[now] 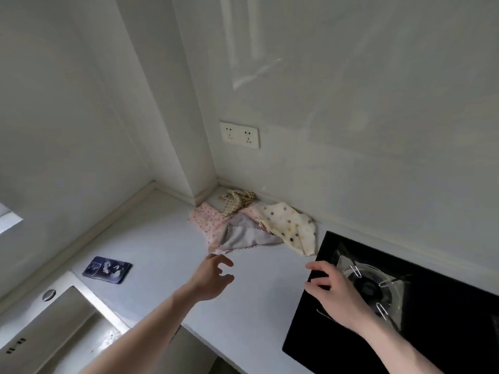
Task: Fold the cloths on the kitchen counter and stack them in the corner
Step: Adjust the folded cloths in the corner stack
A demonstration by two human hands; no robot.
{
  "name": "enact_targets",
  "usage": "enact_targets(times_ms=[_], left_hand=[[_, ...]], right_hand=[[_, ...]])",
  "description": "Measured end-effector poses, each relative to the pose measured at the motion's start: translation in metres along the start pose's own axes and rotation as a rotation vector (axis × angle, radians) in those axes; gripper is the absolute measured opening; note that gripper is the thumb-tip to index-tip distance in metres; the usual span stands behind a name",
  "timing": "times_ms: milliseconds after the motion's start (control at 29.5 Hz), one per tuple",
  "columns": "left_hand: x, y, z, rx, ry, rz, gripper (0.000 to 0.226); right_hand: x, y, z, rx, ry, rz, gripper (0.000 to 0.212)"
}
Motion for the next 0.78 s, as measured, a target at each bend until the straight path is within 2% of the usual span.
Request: enact_targets(times_ms=[305, 645, 713, 780], left_hand=[[0.059, 0.138, -0.002, 0.185, 0.113, -0.022, 0.044], [0.085, 0.176, 0.032, 0.391, 0.336, 0.06, 0.057], [0.081, 0.178, 0.033, 0.385, 0.354, 0.113, 0.051], [0.071, 0.179, 0.025, 0.335, 0.311, 0.149, 0.031]], right_hand=[[0.034, 0.024, 0.051, -0.172, 0.025, 0.128, 0.035], [0.027, -0.007, 0.068, -0.359, 0.108, 0.277, 0.032], [0.024, -0.012, 0.07, -0.39, 0.121, 0.297, 0.032], [0.023, -0.015, 0.073, -0.401, 0.128, 0.309, 0.032]])
Point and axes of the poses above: each hand's wrist, its own y-axis towards the middle knuckle, its own z-axis out of the palm, x = y × z, the point moved 6 cm from there along y, towards the middle knuckle
